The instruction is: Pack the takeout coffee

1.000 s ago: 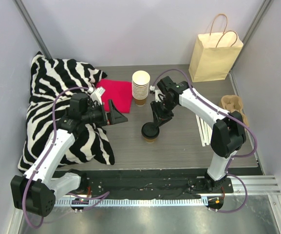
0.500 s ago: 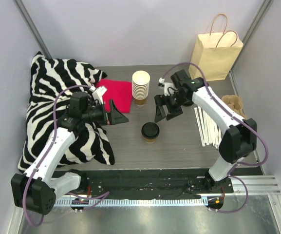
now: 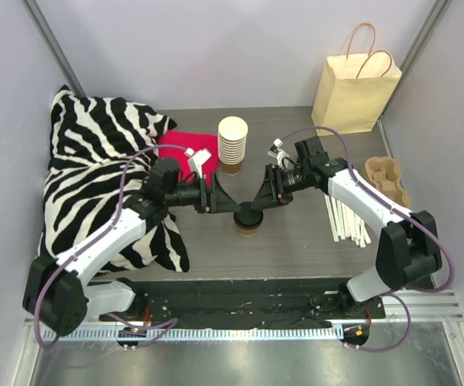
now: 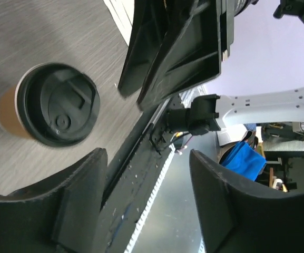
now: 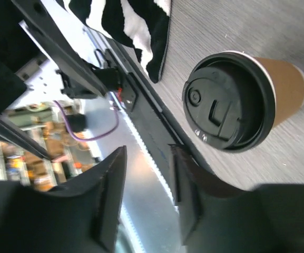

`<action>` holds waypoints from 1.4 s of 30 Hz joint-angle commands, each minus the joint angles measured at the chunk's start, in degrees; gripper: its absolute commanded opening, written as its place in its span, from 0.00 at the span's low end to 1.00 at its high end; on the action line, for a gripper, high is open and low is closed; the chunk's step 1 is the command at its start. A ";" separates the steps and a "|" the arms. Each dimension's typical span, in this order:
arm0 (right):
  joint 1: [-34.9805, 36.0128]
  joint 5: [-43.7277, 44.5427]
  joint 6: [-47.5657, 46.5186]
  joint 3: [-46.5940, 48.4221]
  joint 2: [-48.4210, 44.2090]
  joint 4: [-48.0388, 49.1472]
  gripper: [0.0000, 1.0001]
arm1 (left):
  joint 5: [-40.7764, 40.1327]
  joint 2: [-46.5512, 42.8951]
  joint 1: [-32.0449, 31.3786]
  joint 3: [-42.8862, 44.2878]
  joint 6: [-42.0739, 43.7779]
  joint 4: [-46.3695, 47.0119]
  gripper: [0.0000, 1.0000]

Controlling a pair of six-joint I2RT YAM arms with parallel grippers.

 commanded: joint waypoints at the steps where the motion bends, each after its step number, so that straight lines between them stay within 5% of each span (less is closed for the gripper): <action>1: 0.10 -4.97 8.33 -2.36 2.17 12.35 0.39 | 0.23 6.71 -3.08 1.75 -6.59 12.64 0.62; 8: 0.10 -3.74 10.36 -3.51 5.68 15.00 0.07 | 0.05 15.68 -4.85 1.94 -14.58 20.82 0.23; 15: 0.10 -2.51 8.43 -4.92 9.11 13.16 0.01 | 0.50 20.69 -3.88 1.23 -14.85 20.21 0.01; 42: -0.77 -1.19 3.51 -2.11 15.98 7.00 0.01 | 2.25 29.92 1.39 -5.89 -13.53 21.08 0.00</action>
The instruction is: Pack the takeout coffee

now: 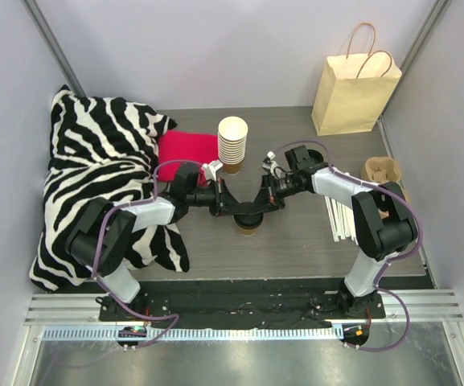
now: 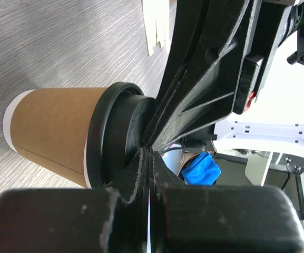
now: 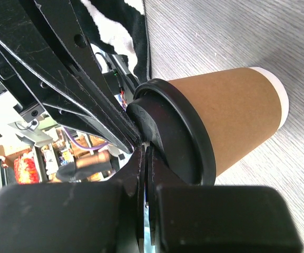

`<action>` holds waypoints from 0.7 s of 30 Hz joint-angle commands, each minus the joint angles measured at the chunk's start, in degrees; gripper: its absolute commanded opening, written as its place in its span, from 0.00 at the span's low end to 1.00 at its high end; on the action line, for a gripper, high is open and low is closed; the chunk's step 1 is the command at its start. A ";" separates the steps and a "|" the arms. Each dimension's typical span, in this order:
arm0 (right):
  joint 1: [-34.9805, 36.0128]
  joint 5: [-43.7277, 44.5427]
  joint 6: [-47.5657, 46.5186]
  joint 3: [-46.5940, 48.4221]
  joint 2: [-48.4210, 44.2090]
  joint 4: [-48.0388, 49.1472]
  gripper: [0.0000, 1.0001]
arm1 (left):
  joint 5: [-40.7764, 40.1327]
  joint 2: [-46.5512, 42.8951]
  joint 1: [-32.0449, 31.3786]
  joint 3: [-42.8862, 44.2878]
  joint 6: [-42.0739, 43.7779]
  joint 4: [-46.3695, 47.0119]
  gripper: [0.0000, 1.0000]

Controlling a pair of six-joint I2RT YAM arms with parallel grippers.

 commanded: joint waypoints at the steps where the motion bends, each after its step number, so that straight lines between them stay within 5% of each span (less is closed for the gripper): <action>1: -0.18 3.31 -2.94 1.48 0.89 -3.58 0.01 | -2.75 2.34 0.65 -3.03 3.10 -3.35 0.00; 21: 2.28 1.64 -1.54 5.78 -3.59 -5.86 0.01 | -0.20 -9.44 -0.23 -1.18 2.74 -5.54 0.00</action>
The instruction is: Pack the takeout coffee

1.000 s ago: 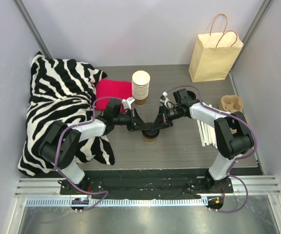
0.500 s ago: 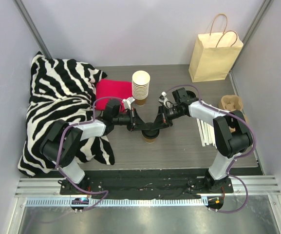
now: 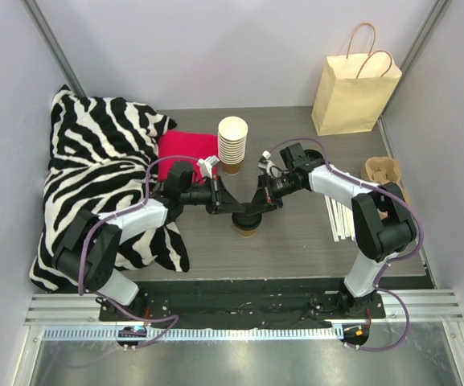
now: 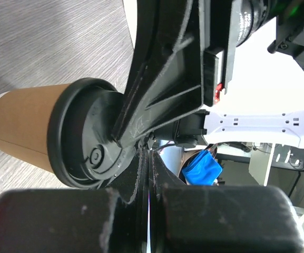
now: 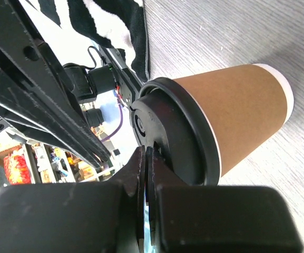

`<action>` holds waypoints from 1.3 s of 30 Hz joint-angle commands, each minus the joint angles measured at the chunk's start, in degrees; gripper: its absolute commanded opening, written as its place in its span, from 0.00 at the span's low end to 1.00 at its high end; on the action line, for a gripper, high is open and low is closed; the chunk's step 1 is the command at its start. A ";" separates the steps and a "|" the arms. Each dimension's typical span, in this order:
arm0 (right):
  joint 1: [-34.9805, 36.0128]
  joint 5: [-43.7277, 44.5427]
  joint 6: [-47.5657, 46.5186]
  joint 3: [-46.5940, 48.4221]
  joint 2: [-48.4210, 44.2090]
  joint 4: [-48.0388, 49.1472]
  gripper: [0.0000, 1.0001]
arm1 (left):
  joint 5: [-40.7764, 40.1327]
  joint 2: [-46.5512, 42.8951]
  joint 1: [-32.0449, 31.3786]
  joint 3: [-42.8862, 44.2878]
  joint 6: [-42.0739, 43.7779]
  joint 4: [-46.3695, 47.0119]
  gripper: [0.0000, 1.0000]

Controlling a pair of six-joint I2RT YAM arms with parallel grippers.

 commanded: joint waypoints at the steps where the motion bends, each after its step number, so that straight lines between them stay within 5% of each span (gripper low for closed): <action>1: 0.37 -0.24 0.19 2.40 -3.48 -0.75 0.01 | -0.74 -2.12 -0.56 -0.50 2.26 -2.72 0.00; 39: -1.91 3.01 -13.70 -6.39 7.68 -3.21 0.01 | -10.68 8.16 -1.35 2.92 13.34 -19.68 0.00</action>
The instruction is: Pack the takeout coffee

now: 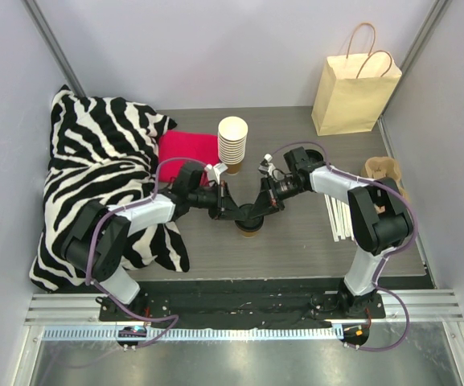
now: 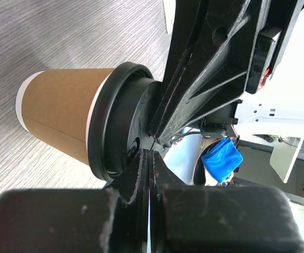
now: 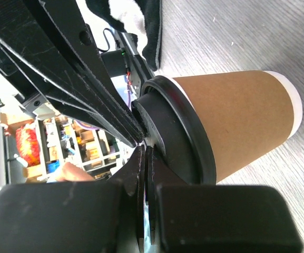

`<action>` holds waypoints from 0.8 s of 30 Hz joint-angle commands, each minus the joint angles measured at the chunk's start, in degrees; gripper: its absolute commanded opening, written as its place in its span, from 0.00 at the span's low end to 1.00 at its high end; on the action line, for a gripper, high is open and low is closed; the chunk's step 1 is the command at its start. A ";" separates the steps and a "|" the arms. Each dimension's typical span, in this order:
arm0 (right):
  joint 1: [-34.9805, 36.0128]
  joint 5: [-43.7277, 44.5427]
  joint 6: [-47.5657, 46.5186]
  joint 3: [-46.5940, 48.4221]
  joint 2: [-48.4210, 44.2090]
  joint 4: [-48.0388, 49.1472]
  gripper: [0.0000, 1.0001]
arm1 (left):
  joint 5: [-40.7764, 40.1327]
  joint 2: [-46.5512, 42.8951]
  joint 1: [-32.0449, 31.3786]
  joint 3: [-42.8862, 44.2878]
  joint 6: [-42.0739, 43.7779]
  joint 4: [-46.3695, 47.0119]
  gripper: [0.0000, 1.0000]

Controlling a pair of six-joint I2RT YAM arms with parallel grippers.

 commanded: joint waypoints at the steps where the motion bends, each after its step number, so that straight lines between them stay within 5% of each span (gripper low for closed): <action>1: 0.10 10.60 -6.33 -4.16 4.51 -4.22 0.01 | -9.63 4.06 0.53 -0.70 4.60 -8.87 0.00; 24: -0.34 10.07 -5.89 -2.50 5.93 -4.39 0.01 | -6.47 12.59 2.99 -0.70 3.28 -7.65 0.00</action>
